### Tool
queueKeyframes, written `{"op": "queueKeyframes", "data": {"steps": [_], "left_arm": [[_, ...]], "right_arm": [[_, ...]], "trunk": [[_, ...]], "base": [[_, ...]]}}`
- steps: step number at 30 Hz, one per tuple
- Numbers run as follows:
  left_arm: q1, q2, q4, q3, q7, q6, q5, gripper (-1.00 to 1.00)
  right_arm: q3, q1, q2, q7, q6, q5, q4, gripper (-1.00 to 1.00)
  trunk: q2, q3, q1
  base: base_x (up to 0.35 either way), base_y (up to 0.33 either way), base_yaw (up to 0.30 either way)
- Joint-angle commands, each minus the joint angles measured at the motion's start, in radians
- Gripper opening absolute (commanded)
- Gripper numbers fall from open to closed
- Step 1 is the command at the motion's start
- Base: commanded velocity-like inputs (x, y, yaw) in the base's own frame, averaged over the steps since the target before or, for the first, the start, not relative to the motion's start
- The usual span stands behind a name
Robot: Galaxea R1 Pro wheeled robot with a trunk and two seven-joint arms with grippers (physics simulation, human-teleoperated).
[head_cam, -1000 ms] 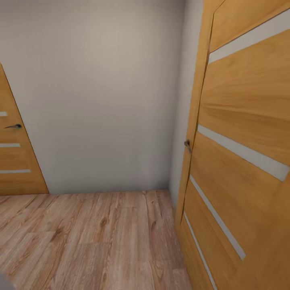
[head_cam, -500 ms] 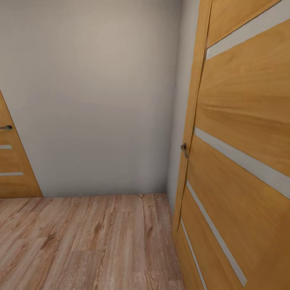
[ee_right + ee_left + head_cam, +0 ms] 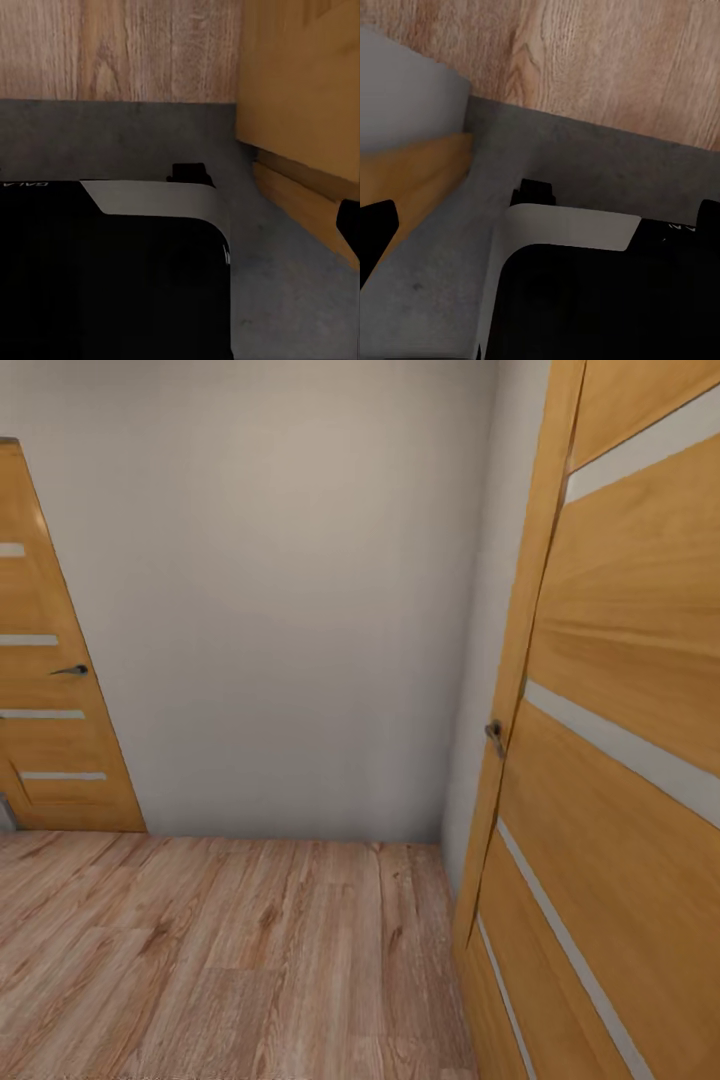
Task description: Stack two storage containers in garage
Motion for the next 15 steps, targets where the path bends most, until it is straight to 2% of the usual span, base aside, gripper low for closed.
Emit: {"op": "queueKeyframes", "data": {"steps": [1, 6, 15], "left_arm": [[-0.001, 0.000, 0.000, -0.002, -0.004, 0.002, 0.009, 1.00], [-0.001, 0.000, 0.000, -0.002, -0.004, 0.002, 0.009, 1.00], [-0.001, 0.000, 0.000, -0.002, -0.004, 0.002, 0.009, 1.00]], "right_arm": [[0.008, -0.001, 0.001, -0.001, -0.005, -0.007, 0.003, 1.00], [0.008, -0.001, 0.001, -0.001, -0.005, -0.007, 0.003, 1.00], [0.008, -0.001, 0.001, -0.001, -0.005, -0.011, 0.003, 1.00]], "trunk": [[-0.001, -0.001, 0.000], [-0.001, -0.001, 0.000], [-0.001, -0.001, 0.000]], "base": [[0.000, 0.000, 0.270], [0.000, 0.000, 0.241], [0.000, 0.000, 0.031]]}}
